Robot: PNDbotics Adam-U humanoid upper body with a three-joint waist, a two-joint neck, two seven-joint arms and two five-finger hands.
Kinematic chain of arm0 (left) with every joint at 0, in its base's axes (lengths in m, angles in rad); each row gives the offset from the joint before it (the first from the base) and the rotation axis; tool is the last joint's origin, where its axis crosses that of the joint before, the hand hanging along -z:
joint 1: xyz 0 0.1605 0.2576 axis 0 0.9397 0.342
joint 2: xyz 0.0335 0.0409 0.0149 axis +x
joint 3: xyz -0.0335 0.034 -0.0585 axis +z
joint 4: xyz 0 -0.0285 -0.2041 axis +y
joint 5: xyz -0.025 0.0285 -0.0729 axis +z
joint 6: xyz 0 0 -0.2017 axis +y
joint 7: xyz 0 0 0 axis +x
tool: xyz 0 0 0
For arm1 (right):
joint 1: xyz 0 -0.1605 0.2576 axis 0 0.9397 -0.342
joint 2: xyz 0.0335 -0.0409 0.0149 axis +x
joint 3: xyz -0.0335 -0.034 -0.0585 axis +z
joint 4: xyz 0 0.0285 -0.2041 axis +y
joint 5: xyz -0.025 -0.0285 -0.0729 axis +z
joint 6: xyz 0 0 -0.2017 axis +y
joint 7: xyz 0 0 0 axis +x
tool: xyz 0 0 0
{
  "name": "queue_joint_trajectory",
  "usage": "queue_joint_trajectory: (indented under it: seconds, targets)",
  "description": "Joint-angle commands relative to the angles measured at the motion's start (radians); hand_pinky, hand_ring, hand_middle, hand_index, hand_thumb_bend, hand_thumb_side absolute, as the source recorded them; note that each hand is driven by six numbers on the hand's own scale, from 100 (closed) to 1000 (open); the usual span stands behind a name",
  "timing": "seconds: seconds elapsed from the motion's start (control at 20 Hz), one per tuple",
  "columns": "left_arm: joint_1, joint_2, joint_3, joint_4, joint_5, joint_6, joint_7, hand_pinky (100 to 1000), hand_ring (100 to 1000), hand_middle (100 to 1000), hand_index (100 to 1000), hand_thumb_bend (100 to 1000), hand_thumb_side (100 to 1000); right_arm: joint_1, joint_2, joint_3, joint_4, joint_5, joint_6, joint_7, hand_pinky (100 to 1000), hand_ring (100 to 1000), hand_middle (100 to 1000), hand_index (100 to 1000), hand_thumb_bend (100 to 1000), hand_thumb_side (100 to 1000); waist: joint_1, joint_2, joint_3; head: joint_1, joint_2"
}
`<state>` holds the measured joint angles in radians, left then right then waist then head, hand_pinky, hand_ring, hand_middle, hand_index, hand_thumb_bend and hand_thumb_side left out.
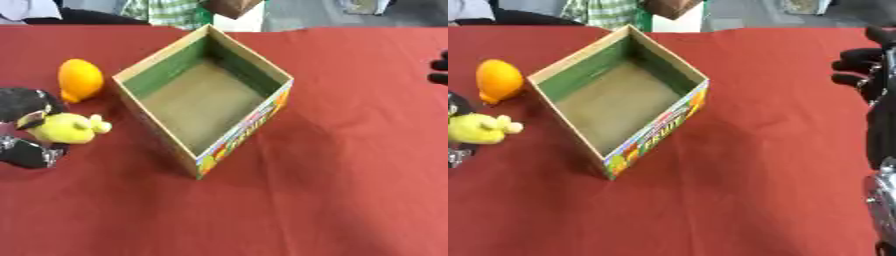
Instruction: Pick up objects on the table and place them in the box.
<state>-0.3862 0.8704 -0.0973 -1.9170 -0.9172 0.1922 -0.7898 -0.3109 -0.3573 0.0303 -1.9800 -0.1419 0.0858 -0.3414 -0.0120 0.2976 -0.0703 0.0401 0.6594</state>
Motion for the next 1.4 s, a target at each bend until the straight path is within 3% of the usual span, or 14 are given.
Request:
queue_joint_trajectory:
  seconds: [0.05, 0.3, 0.65, 0.9, 1.4]
  targets:
    - [-0.030, 0.024, 0.026, -0.037, -0.014, 0.022, 0.012, 477, 572, 592, 566, 100, 302, -0.011, -0.019, -0.010, -0.020, -0.004, -0.006, 0.003, 667, 667, 600, 851, 100, 870, 0.002, -0.026, 0.000, -0.010, 0.009]
    - [-0.096, -0.005, 0.030, -0.074, -0.015, 0.043, 0.040, 454, 555, 575, 538, 100, 308, -0.010, -0.020, -0.009, -0.020, -0.007, -0.008, 0.005, 667, 668, 600, 851, 100, 868, 0.006, -0.044, 0.000, -0.021, 0.021]
    - [-0.296, -0.133, -0.016, -0.057, -0.013, 0.018, 0.051, 444, 550, 565, 535, 100, 317, -0.002, -0.019, -0.002, -0.020, -0.012, -0.006, 0.012, 667, 669, 601, 850, 100, 866, 0.008, -0.074, -0.004, -0.029, 0.045]
    - [-0.403, -0.223, -0.088, 0.048, -0.050, -0.025, 0.063, 446, 552, 566, 536, 100, 317, -0.001, -0.015, -0.001, -0.020, -0.015, -0.006, 0.015, 667, 669, 601, 850, 100, 866, 0.009, -0.080, -0.013, -0.029, 0.046]
    - [-0.508, -0.403, -0.184, 0.307, -0.187, -0.107, 0.164, 447, 553, 564, 532, 100, 320, 0.003, -0.006, 0.005, -0.020, -0.019, -0.001, 0.020, 668, 669, 600, 851, 100, 869, 0.015, -0.083, -0.022, -0.017, 0.054]
